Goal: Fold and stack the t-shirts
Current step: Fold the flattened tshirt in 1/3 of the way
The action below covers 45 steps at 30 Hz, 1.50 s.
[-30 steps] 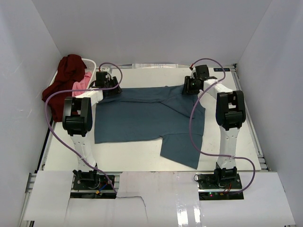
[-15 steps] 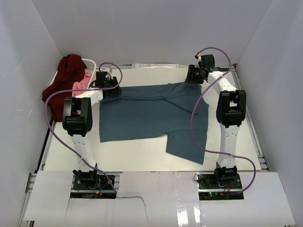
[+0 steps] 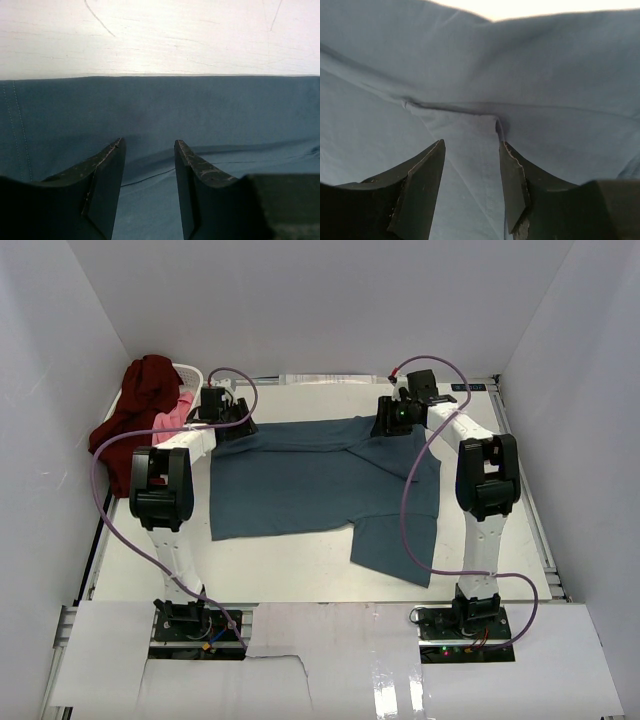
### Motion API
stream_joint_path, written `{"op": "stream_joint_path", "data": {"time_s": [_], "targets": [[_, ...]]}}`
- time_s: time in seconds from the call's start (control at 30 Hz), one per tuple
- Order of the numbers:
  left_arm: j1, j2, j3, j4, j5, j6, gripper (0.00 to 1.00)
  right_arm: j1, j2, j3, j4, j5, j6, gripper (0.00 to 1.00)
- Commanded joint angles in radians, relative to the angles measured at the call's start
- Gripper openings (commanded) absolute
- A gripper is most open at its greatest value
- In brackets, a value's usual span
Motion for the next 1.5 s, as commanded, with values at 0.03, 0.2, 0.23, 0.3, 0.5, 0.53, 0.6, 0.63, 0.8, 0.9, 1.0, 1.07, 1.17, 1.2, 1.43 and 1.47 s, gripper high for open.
{"op": "stream_joint_path", "data": {"time_s": [0.03, 0.2, 0.23, 0.3, 0.5, 0.53, 0.6, 0.63, 0.8, 0.9, 1.0, 1.07, 1.17, 1.2, 1.43, 1.47], "targets": [[-0.001, -0.081, 0.012, -0.001, 0.014, 0.013, 0.55, 0.012, -0.002, -0.007, 0.021, -0.027, -0.025, 0.54], [-0.001, -0.078, 0.012, -0.004, 0.014, 0.016, 0.55, 0.018, 0.018, -0.006, 0.018, -0.032, -0.028, 0.55], [-0.001, -0.076, 0.012, -0.003, 0.014, 0.018, 0.55, 0.020, 0.023, -0.007, 0.021, -0.032, -0.028, 0.55], [-0.001, -0.076, 0.013, -0.003, 0.014, 0.018, 0.55, 0.021, 0.035, -0.006, 0.023, -0.032, -0.028, 0.55], [-0.001, -0.073, 0.013, -0.003, 0.020, 0.021, 0.55, 0.026, 0.078, 0.017, 0.029, -0.035, -0.028, 0.55], [0.001, -0.075, 0.013, -0.004, 0.018, 0.022, 0.55, 0.026, 0.086, 0.020, 0.029, -0.037, -0.030, 0.55], [0.001, -0.075, 0.013, -0.004, 0.018, 0.024, 0.55, 0.026, 0.090, 0.031, 0.030, -0.035, -0.033, 0.55], [0.001, -0.075, 0.013, -0.004, 0.018, 0.025, 0.55, 0.026, 0.097, 0.033, 0.032, -0.038, -0.033, 0.55], [0.001, -0.076, 0.012, -0.007, 0.017, 0.029, 0.55, 0.029, 0.107, 0.046, 0.030, -0.050, -0.034, 0.36], [-0.001, -0.076, 0.010, -0.006, 0.020, 0.029, 0.55, 0.033, 0.091, 0.019, 0.053, -0.049, -0.033, 0.23], [-0.001, -0.075, 0.008, -0.006, 0.022, 0.027, 0.55, 0.037, 0.072, 0.013, 0.058, -0.047, -0.036, 0.08], [-0.001, -0.078, 0.008, -0.006, 0.022, 0.027, 0.55, 0.038, 0.063, 0.014, 0.052, -0.052, -0.039, 0.08], [-0.002, -0.079, 0.007, -0.006, 0.026, 0.025, 0.55, 0.047, 0.031, -0.006, 0.052, -0.052, -0.045, 0.08], [-0.002, -0.078, 0.007, -0.006, 0.026, 0.025, 0.55, 0.056, 0.009, -0.012, 0.053, -0.049, -0.047, 0.08], [-0.007, -0.083, 0.005, -0.006, 0.026, 0.030, 0.55, 0.086, -0.106, -0.131, 0.067, -0.043, -0.053, 0.08], [-0.008, -0.083, 0.007, -0.006, 0.026, 0.032, 0.55, 0.092, -0.115, -0.156, 0.067, -0.043, -0.054, 0.08]]}}
